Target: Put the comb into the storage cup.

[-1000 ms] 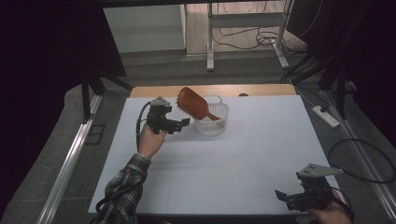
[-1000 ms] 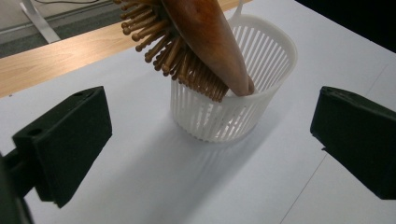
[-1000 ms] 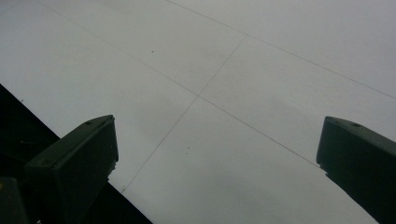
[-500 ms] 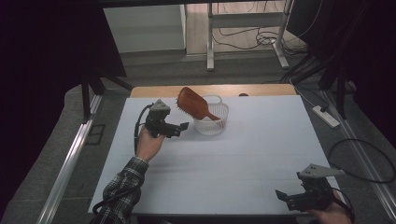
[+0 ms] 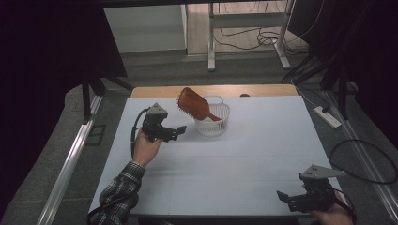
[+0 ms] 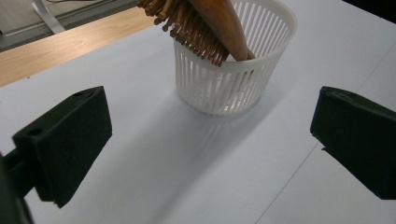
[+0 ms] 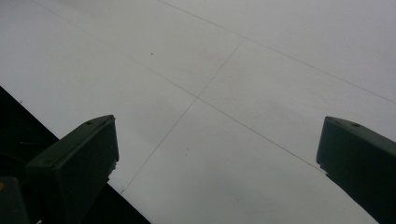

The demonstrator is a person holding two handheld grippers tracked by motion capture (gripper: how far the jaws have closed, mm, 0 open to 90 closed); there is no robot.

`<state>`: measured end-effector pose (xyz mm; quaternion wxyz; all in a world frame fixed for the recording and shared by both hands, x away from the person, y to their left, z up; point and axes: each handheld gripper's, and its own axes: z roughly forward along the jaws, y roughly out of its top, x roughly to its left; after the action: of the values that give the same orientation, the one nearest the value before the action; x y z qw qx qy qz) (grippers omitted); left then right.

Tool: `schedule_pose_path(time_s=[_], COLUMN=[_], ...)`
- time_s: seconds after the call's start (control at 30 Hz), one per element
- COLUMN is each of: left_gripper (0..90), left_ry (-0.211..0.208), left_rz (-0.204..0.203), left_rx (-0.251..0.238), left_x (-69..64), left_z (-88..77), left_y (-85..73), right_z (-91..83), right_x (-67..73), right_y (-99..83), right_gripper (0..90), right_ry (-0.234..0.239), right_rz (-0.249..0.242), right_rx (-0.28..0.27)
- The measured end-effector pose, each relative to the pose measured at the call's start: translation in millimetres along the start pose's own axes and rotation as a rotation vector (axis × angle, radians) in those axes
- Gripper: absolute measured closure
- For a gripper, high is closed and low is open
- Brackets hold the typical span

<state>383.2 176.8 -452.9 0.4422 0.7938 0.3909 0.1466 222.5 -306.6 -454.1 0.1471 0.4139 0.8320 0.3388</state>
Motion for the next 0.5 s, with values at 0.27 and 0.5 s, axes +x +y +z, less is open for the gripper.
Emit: schedule_pose_path(time_s=[0.27,0.5], left_gripper=[0.0,0.0], left_ry=[-0.017,-0.04], left_rz=[-0.012,-0.021], left_rx=[-0.001,-0.035], left_x=[-3.0,-3.0], left_z=[-5.6,-11.9], left_y=[-3.4,-7.4], right_z=[0.1,-0.1], right_x=[0.0,0.4], right_y=[0.1,0.0], right_gripper=[0.0,0.0], right_ry=[0.001,-0.002], right_rz=[0.0,-0.003], right_rx=[0.001,-0.001])
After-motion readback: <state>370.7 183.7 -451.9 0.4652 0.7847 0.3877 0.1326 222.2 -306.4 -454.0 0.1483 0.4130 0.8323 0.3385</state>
